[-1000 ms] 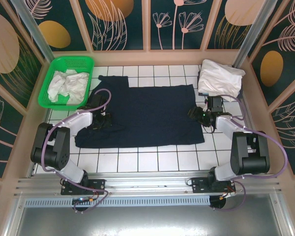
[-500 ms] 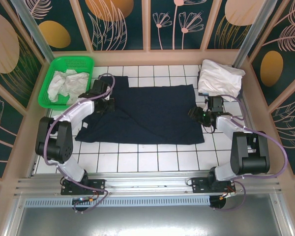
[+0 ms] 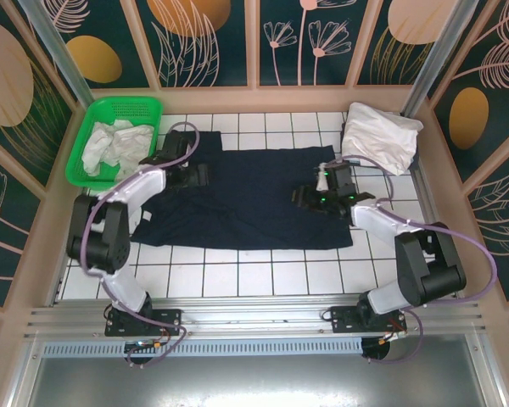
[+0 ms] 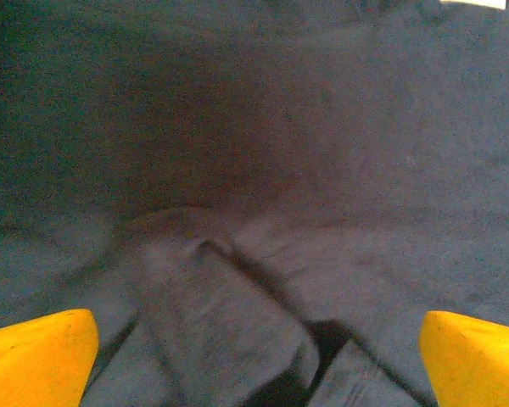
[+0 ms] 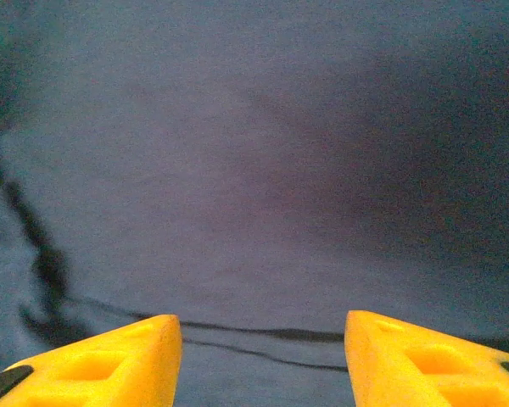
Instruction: Fold and stack the t-shirts
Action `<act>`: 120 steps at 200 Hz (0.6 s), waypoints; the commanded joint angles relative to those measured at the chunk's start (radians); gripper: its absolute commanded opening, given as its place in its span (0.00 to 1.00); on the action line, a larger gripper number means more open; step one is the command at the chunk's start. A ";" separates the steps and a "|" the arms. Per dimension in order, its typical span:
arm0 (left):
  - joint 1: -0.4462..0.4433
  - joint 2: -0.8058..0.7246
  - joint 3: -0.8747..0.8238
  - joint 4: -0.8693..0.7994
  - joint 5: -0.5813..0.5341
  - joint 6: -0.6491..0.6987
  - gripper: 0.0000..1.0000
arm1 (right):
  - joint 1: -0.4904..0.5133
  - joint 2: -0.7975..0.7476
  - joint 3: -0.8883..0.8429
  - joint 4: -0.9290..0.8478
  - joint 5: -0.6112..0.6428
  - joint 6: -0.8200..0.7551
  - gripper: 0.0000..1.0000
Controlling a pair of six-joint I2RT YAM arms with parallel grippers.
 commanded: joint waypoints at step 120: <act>-0.003 -0.393 -0.520 -0.116 -0.171 -0.363 0.32 | 0.096 0.226 0.022 0.004 0.130 0.010 0.54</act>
